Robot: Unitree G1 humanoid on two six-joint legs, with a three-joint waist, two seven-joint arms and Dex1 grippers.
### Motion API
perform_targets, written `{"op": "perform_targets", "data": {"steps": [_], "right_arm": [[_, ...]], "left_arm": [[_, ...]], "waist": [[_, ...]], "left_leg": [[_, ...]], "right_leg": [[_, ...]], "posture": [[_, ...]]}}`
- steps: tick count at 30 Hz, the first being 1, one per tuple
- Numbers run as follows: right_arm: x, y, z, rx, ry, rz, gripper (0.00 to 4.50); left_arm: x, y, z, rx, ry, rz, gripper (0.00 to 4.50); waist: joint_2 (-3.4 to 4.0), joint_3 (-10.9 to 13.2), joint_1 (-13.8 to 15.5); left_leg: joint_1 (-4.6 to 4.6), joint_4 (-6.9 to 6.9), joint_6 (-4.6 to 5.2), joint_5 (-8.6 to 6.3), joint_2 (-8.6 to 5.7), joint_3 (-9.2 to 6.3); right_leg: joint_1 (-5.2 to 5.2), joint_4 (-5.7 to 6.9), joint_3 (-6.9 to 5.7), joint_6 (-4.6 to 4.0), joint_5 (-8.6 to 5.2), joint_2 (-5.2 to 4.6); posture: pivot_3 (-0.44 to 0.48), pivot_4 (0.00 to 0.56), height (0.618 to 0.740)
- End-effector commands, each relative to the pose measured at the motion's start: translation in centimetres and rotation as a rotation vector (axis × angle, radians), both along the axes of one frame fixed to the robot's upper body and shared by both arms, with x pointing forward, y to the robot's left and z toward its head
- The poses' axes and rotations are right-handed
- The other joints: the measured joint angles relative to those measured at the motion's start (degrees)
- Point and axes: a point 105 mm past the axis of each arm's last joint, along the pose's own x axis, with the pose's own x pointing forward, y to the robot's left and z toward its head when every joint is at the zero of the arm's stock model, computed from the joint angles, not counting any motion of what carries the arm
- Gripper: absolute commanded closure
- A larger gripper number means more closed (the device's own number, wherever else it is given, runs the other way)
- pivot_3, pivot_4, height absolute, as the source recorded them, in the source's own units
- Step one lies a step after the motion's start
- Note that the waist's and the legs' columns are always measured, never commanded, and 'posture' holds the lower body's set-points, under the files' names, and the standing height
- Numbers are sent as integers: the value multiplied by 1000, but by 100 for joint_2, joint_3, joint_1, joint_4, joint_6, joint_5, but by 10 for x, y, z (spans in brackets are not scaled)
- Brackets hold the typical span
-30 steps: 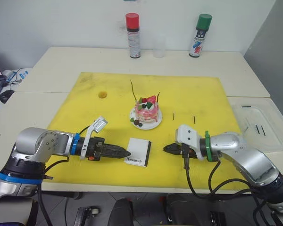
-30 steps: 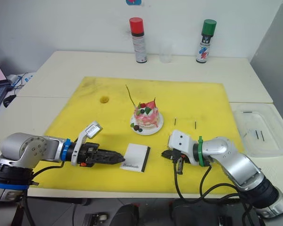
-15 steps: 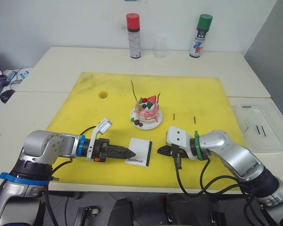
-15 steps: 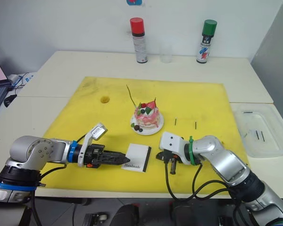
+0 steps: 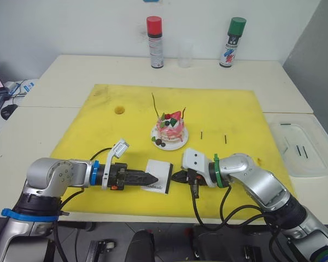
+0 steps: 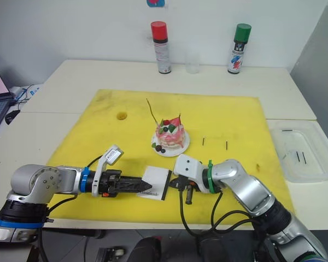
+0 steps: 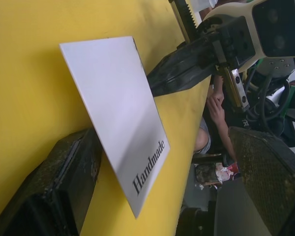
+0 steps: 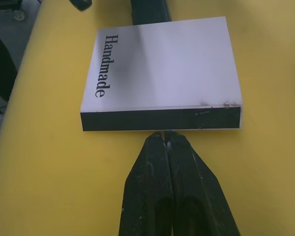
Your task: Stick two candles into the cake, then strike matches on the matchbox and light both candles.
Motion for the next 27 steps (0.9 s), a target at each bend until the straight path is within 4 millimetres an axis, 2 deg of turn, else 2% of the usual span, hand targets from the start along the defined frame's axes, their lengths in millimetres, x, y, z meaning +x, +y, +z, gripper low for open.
{"op": "perform_targets", "data": {"steps": [1, 11, 14, 27], "right_arm": [[-3, 7, 4, 12, -23, 38, 4466], [-3, 14, 6, 43, -12, 37, 4466], [-4, 16, 8, 63, -1, 23, 4500], [-5, 15, 14, 74, -5, 1, 4500]], "left_arm": [[-8, -4, -9, 9, 36, -18, 0], [-9, -1, -17, 46, 34, -1, 0], [-5, 1, -24, 66, 30, 29, 545], [-1, 5, -26, 81, 14, 60, 4470]], "waist": [[0, 0, 0], [1, -1, 0], [1, -1, 0], [1, -1, -1]], "left_leg": [[0, 0, 0, 0, 0, 0], [2, -2, 0, 0, 0, 1], [2, -3, 0, 0, 1, 0], [1, -5, 0, 0, 0, 1]], "right_leg": [[0, 0, 0, 0, 0, 0], [0, 0, 0, -1, -1, 0], [0, 0, 0, -1, -1, 0], [-2, -1, 0, -4, -2, 0]], "posture": [[0, 150, 704], [0, 150, 704], [0, 150, 704], [0, 150, 704]]}}
